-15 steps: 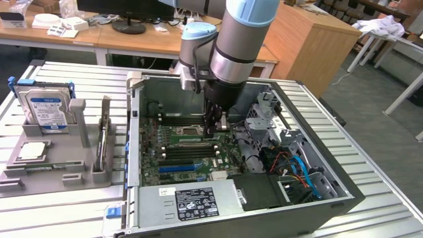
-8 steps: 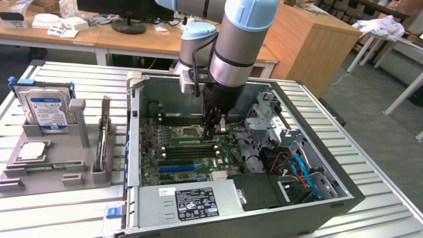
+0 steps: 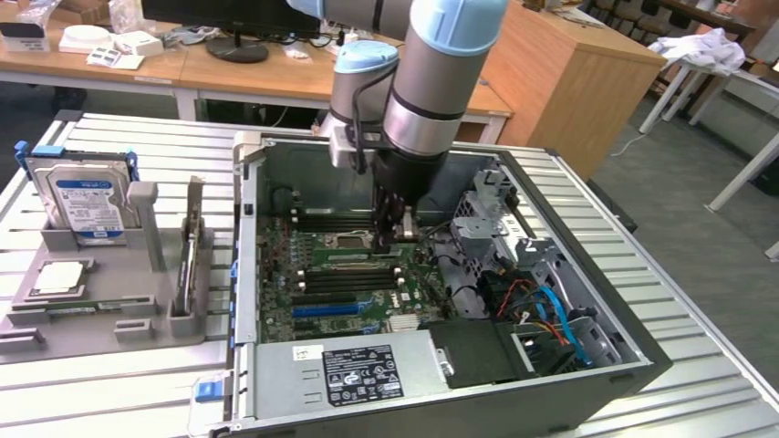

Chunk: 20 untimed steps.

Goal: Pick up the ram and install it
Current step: 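Insert the ram into the slot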

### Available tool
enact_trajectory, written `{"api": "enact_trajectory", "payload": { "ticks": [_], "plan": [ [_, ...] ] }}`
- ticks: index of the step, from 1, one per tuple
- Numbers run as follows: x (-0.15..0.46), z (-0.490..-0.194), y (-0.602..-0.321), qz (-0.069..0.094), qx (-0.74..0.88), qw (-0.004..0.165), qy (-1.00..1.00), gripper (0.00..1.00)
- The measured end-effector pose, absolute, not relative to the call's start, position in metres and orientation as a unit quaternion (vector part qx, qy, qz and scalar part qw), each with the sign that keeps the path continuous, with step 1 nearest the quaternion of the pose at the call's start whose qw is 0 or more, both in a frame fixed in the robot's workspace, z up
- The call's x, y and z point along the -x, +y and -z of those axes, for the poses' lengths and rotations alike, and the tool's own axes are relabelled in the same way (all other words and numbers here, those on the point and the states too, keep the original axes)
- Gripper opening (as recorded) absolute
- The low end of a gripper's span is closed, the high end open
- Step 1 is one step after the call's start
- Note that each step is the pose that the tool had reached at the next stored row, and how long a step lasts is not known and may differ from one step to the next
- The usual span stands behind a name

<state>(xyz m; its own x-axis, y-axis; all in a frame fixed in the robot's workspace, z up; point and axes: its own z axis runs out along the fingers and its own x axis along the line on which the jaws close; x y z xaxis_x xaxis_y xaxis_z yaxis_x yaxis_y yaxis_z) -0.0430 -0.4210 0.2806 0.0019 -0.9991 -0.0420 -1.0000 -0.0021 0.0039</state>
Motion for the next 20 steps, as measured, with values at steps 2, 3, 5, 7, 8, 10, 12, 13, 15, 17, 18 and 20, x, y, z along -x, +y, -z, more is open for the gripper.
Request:
{"api": "enact_trajectory", "payload": {
  "ticks": [2, 3, 5, 7, 8, 10, 12, 13, 15, 17, 18, 20],
  "plan": [
    [0.043, -0.281, -0.421, -0.016, 0.708, 0.013, 0.706, 0.11],
    [0.043, -0.281, -0.421, -0.016, 0.708, 0.013, 0.706, 0.11],
    [0.043, -0.280, -0.421, -0.016, 0.708, 0.014, 0.706, 0.11],
    [0.043, -0.278, -0.421, -0.016, 0.708, 0.014, 0.706, 0.11],
    [0.043, -0.276, -0.421, -0.016, 0.708, 0.014, 0.706, 0.11],
    [0.043, -0.273, -0.421, -0.016, 0.708, 0.014, 0.706, 0.11],
    [0.043, -0.269, -0.421, -0.016, 0.708, 0.014, 0.706, 0.11],
    [0.043, -0.267, -0.421, -0.016, 0.708, 0.014, 0.706, 0.11],
    [0.043, -0.265, -0.421, -0.016, 0.708, 0.014, 0.706, 0.11],
    [0.043, -0.265, -0.421, -0.016, 0.708, 0.014, 0.706, 0.11],
    [0.043, -0.265, -0.421, -0.016, 0.708, 0.014, 0.706, 0.11],
    [0.043, -0.265, -0.421, -0.016, 0.707, 0.014, 0.707, 0.11]
  ]
}}
